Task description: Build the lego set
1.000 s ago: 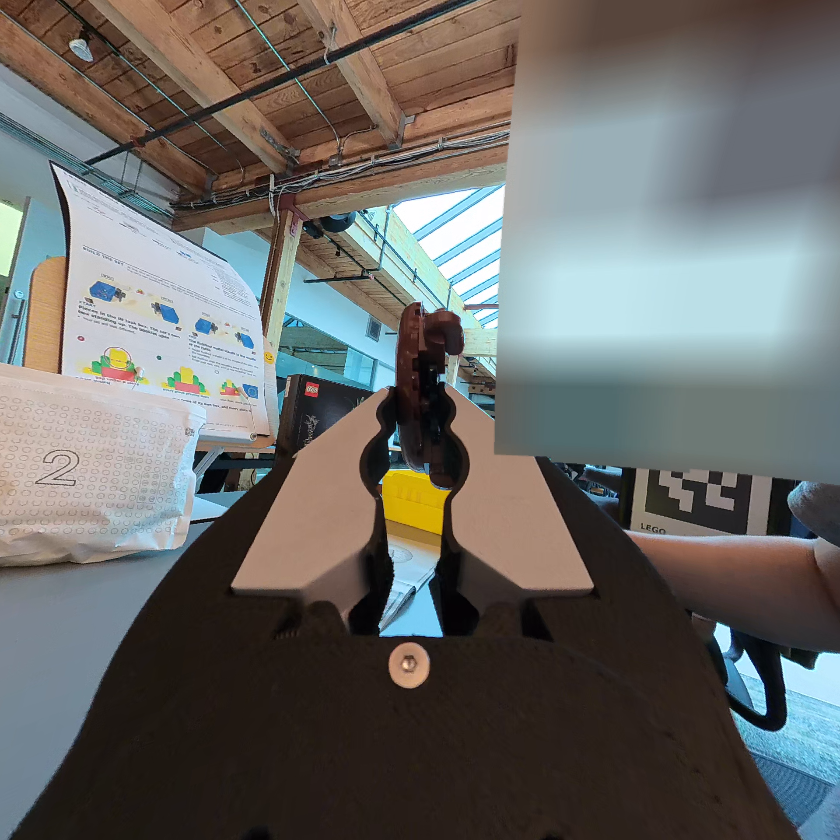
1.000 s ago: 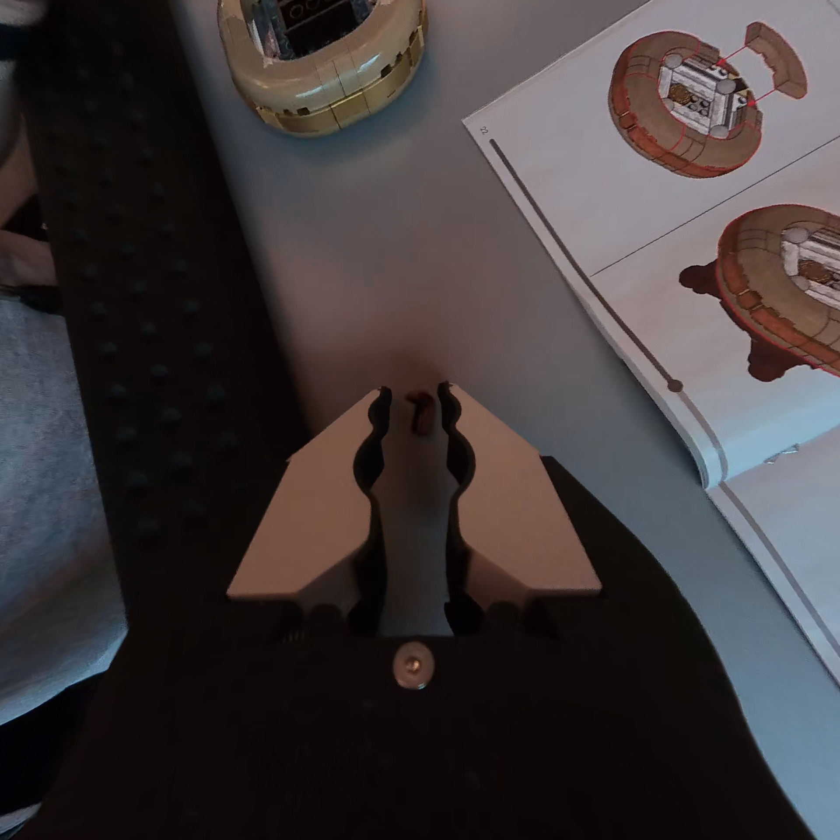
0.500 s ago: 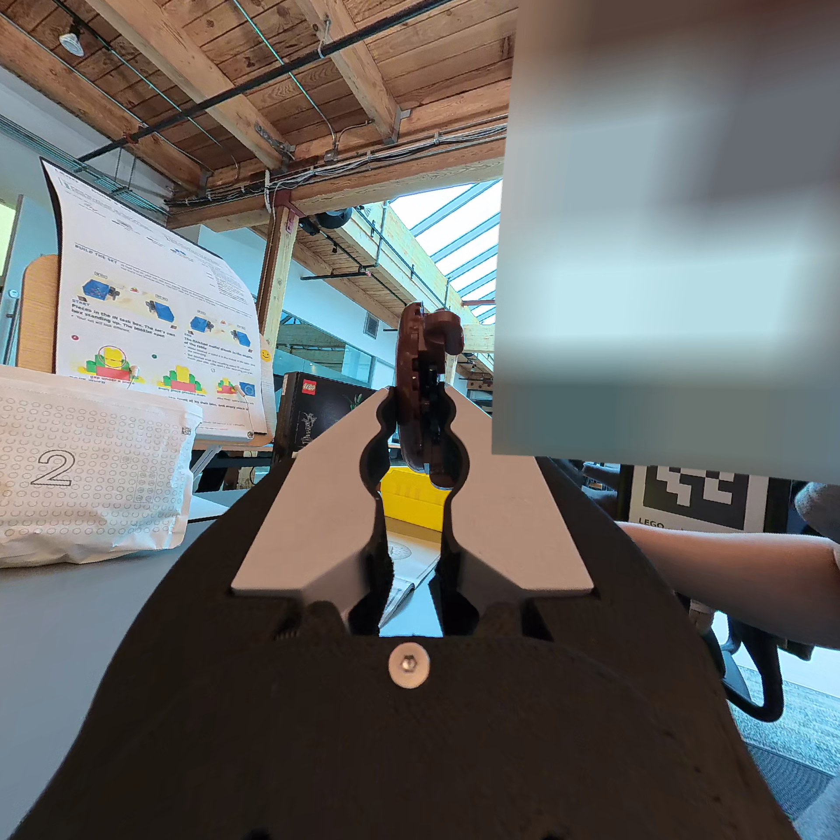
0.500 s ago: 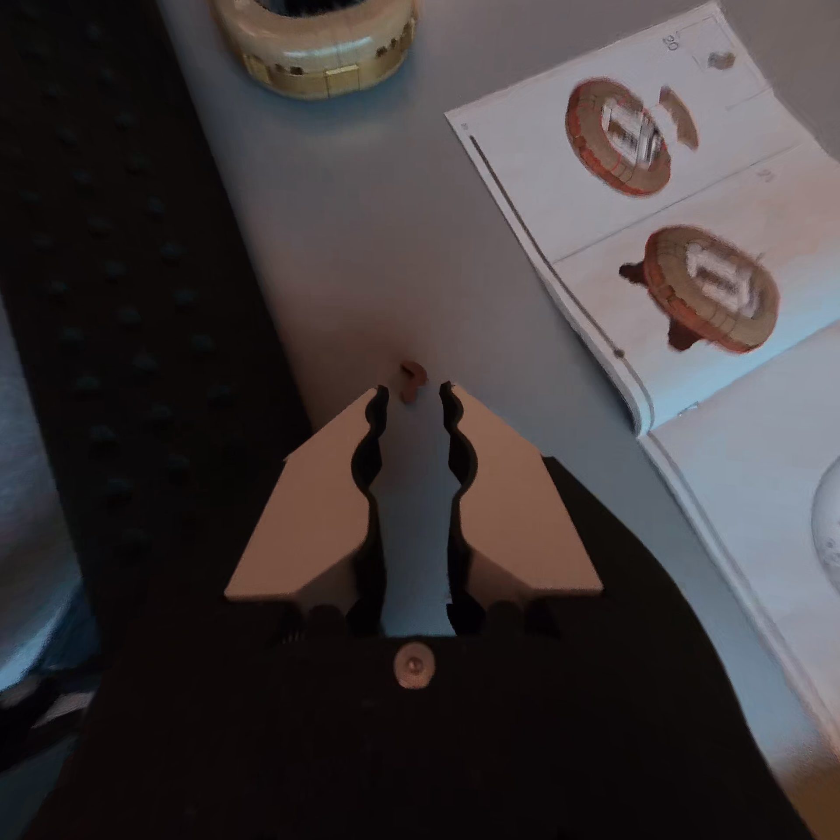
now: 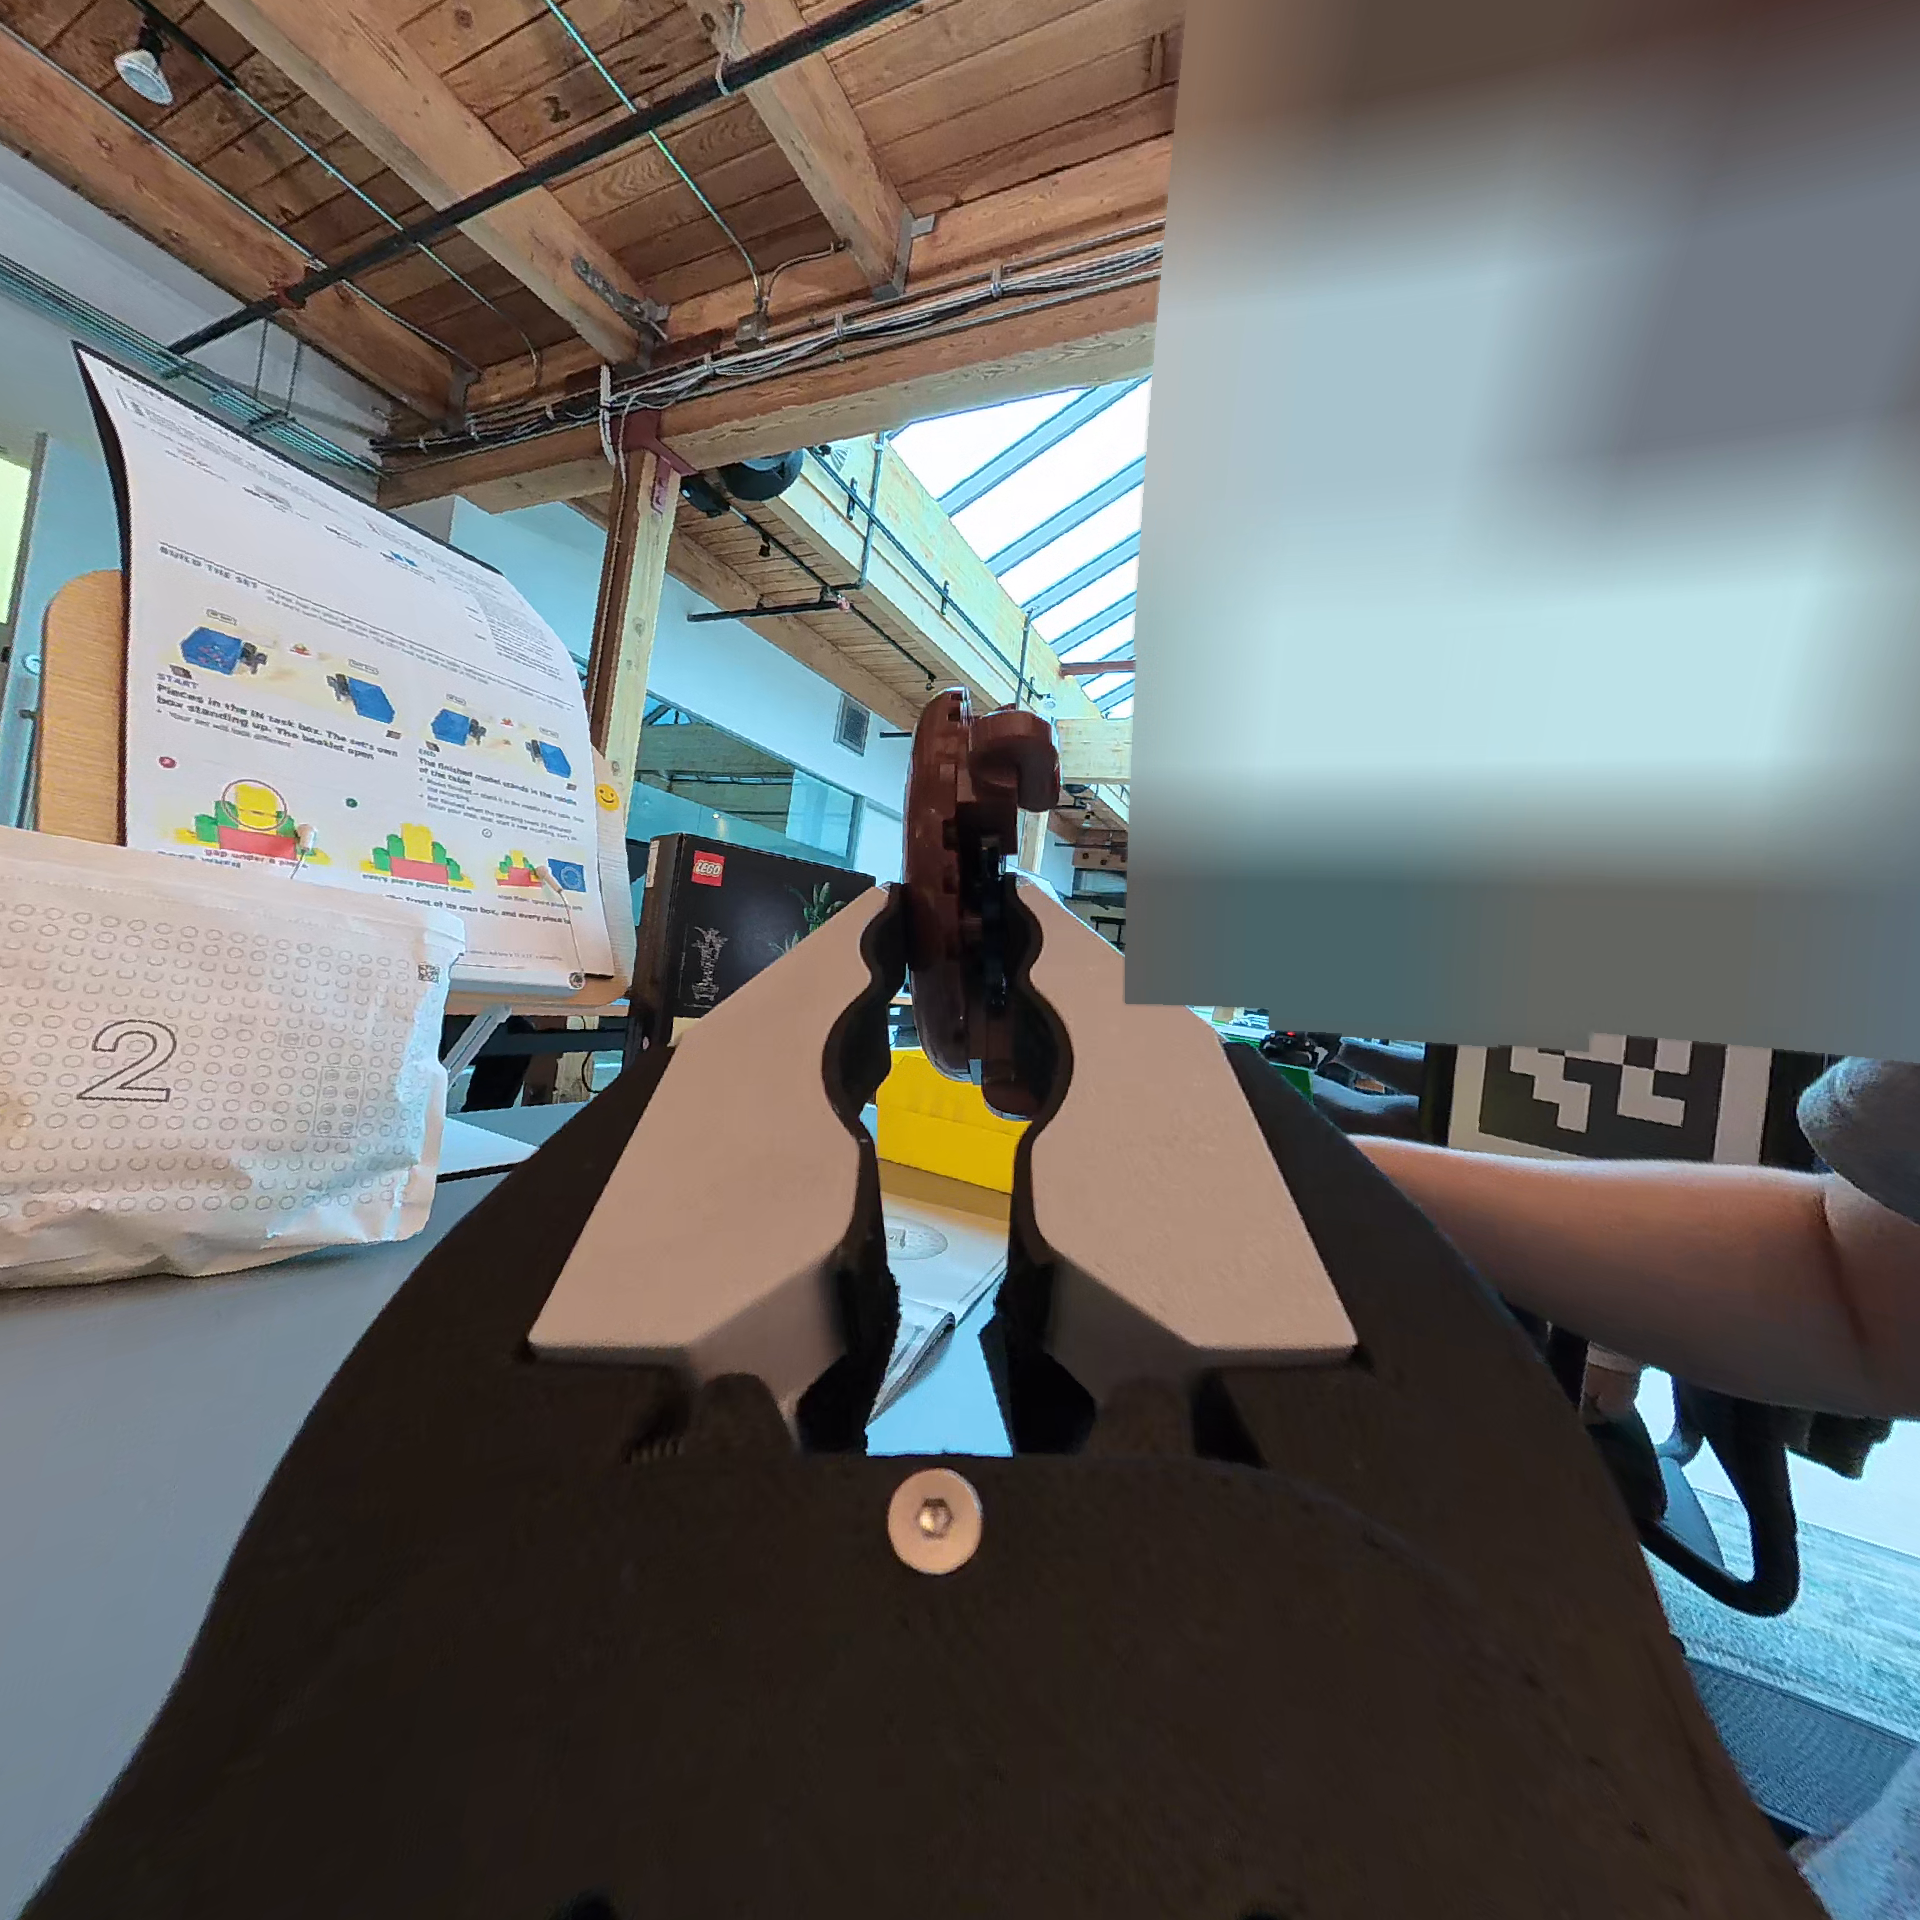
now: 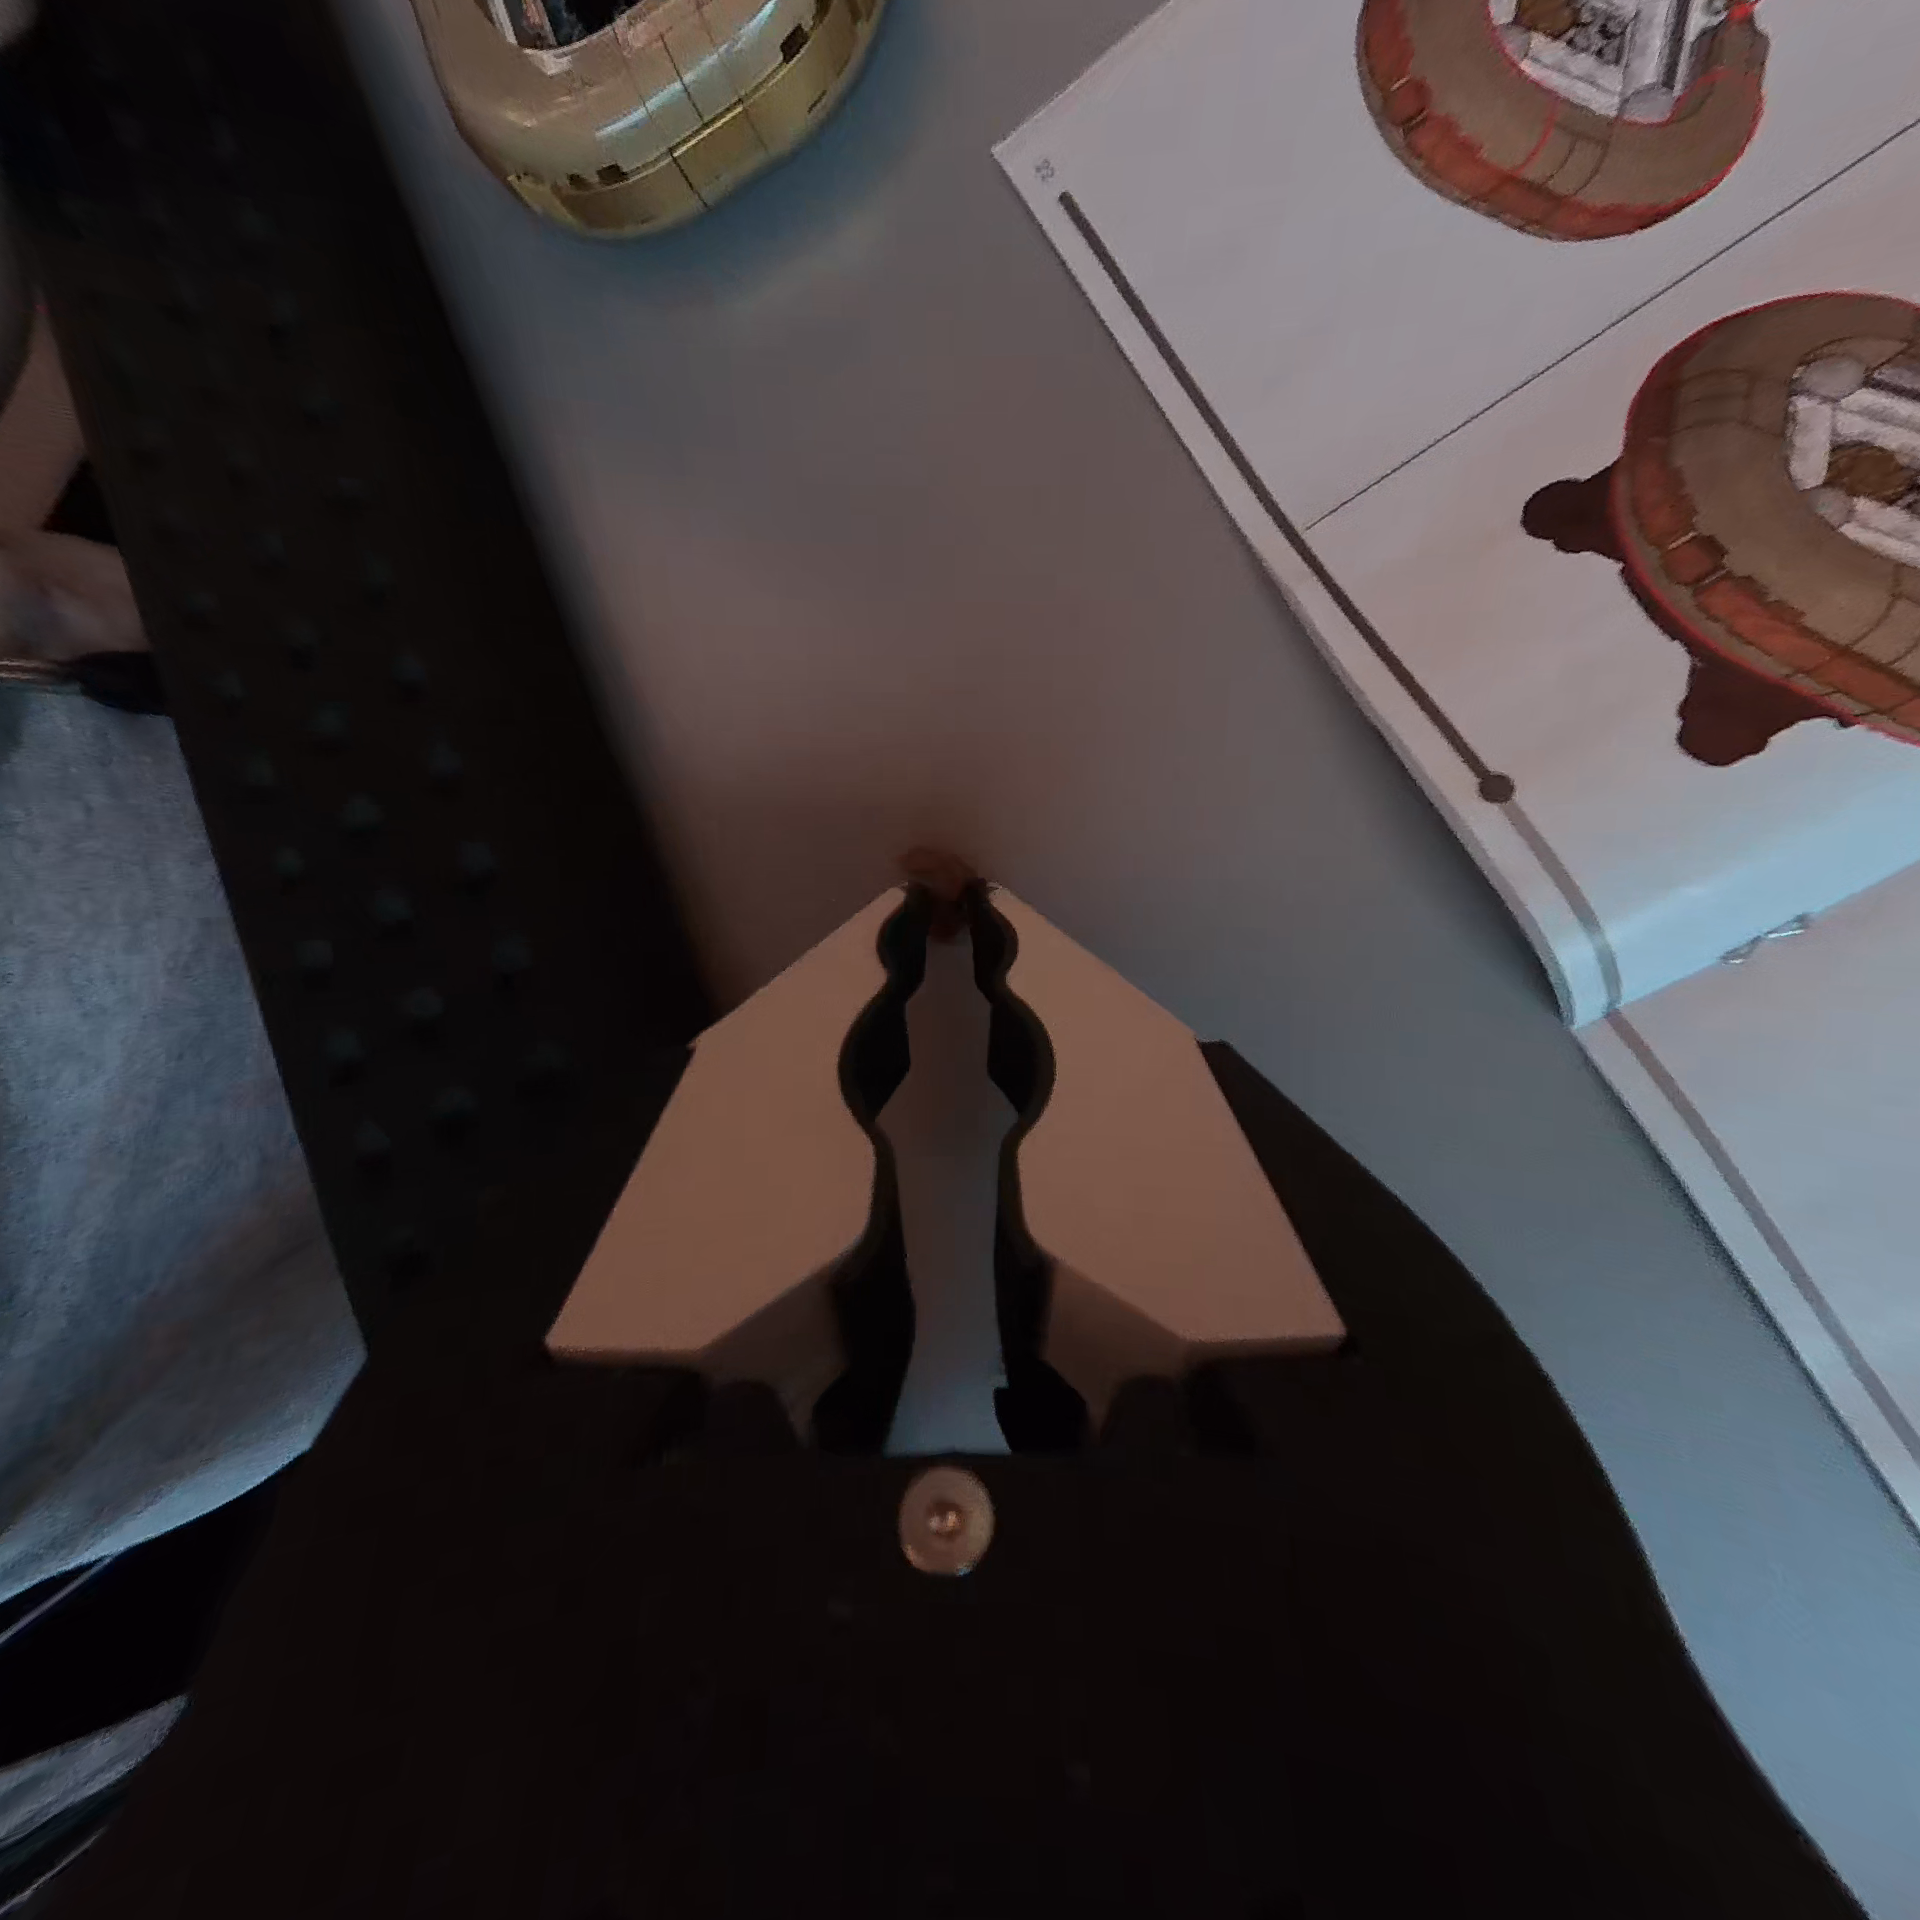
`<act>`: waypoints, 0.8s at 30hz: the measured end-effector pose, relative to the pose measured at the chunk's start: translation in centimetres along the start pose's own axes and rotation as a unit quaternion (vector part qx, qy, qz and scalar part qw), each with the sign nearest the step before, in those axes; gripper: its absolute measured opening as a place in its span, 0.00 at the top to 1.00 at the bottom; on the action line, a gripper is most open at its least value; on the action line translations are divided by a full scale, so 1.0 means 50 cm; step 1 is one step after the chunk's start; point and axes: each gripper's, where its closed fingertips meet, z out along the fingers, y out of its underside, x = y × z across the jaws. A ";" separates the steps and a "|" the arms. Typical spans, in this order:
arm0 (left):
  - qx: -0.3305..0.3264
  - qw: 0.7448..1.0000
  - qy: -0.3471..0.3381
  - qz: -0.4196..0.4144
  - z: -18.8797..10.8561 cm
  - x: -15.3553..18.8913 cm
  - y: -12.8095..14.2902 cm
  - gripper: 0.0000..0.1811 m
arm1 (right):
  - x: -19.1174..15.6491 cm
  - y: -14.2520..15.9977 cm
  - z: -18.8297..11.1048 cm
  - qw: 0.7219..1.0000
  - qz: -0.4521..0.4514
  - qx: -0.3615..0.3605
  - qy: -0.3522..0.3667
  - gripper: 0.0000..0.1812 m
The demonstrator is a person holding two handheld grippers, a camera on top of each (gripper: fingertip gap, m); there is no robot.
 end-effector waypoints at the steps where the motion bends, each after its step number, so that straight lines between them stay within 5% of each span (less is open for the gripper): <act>1: -0.001 1.000 0.000 -0.001 0.000 -0.001 0.000 0.92 | 0.000 -0.004 0.001 1.000 -0.009 0.005 0.009 0.97; 6: -0.005 1.000 0.002 -0.002 0.002 0.001 0.004 0.92 | 0.046 -0.060 -0.017 0.987 -0.092 0.054 0.124 0.97; 9: -0.003 1.000 0.001 -0.002 0.002 0.000 0.003 0.92 | 0.128 -0.141 -0.077 0.929 -0.182 0.125 0.298 0.97; 11: -0.002 1.000 0.000 -0.002 0.000 -0.001 0.002 0.92 | 0.162 -0.158 -0.085 0.883 -0.255 0.112 0.377 0.97; 16: -0.004 1.000 -0.004 0.001 0.000 -0.003 0.003 0.92 | 0.174 -0.143 -0.030 0.802 -0.411 0.009 0.433 0.96; 19: -0.002 1.000 -0.003 -0.002 0.000 -0.004 0.002 0.92 | 0.160 -0.130 -0.009 0.809 -0.426 -0.006 0.405 0.96; 24: 0.000 1.000 -0.001 -0.004 -0.001 -0.003 0.000 0.92 | 0.150 -0.118 -0.005 0.783 -0.466 -0.033 0.412 0.96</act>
